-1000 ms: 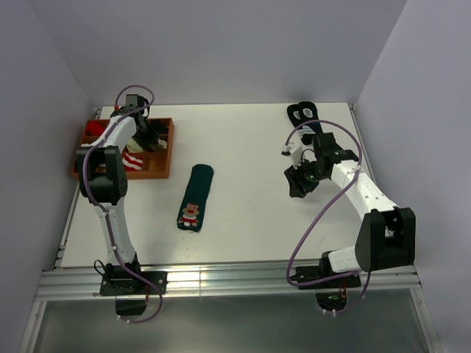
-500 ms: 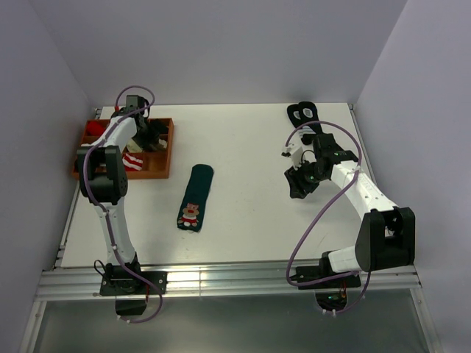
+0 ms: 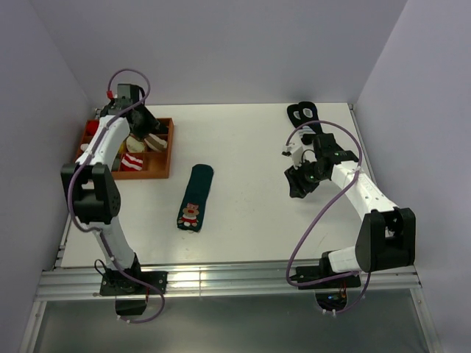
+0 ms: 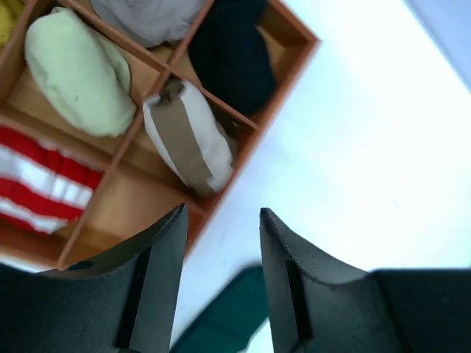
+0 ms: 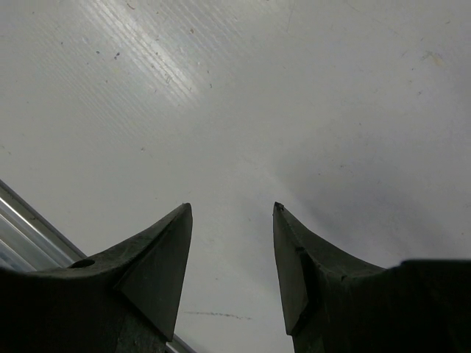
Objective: Roll the socks
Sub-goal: Place the sock in the storage box, then reset both arms
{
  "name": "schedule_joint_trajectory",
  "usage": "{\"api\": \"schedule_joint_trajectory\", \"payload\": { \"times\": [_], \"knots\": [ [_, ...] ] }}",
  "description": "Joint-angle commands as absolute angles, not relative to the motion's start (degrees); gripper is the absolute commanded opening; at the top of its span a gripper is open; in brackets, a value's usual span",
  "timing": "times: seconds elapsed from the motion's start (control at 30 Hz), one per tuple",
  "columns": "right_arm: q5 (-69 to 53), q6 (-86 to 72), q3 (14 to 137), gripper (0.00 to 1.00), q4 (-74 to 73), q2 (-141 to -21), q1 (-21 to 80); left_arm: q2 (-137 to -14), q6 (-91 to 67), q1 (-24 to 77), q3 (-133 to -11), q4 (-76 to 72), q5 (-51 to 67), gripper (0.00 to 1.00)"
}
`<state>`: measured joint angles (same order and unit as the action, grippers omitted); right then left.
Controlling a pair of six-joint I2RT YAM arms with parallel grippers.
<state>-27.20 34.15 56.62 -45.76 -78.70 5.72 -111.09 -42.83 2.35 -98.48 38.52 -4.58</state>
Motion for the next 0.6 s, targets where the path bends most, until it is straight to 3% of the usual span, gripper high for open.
{"api": "schedule_joint_trajectory", "payload": {
  "times": [0.0, 0.17, 0.37, 0.57],
  "knots": [
    [-27.9, 32.6, 57.9, 0.55, -43.4, -75.4, 5.2, -100.4, -42.1, 3.9, -94.8, 36.7, -4.0, 0.5],
    [-29.1, 30.8, 57.3, 0.56, -41.5, -71.4, 4.9, -89.3, -42.3, 10.0, -85.5, 32.0, -5.5, 0.5],
    [-30.8, 28.0, 57.2, 0.57, -39.3, -64.2, 4.6, -74.4, -44.5, 28.4, -72.7, 23.7, -11.8, 0.5],
    [-33.2, 25.1, 56.9, 0.6, -37.4, -59.4, 4.6, -69.9, -45.0, 46.0, -62.8, 13.7, -19.8, 0.5]
  ]
}}
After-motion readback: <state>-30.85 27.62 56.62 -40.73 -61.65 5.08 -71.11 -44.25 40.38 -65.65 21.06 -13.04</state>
